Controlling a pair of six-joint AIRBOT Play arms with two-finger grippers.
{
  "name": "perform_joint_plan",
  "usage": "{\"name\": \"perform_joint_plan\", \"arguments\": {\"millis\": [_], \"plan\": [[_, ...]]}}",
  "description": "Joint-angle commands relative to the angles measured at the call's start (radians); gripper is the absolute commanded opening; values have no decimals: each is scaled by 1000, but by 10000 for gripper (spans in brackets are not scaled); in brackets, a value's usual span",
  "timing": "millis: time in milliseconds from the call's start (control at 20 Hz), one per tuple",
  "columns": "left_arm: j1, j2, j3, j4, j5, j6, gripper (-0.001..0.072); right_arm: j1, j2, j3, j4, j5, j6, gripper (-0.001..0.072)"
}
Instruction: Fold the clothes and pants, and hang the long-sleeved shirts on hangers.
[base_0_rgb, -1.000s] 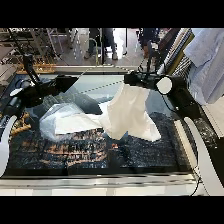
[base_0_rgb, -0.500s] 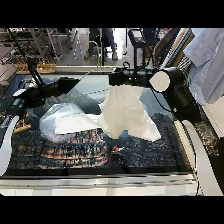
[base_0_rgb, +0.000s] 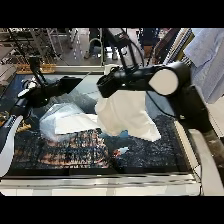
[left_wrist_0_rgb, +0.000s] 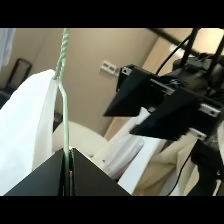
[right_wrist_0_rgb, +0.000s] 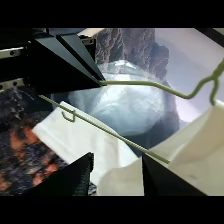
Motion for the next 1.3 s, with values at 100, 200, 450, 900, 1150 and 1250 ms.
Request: {"name": "perform_joint_plan", "arguments": {"millis": [100, 200, 450, 900, 1150, 1250], "plan": [[49, -1, 0, -48, -45, 15, 18, -47, 112, 6, -299, -6, -232, 367], [51, -1, 0, -49, -45, 15, 18, -93, 103, -6, -325, -77, -393, 367], [46, -1, 0, -37, -45, 15, 18, -100, -8, -36, -270, -241, -578, 414], [46, -1, 0, -27, -8, 15, 61, -95, -166, -35, -226, -475, -578, 17], [59, 0, 27, -27, 237, 34, 714, -95, -165, -36, -230, -272, -636, 13], [75, 0, 79, -21, 277, 53, 714, -95, -166, -36, -235, -152, -690, 12]]}}
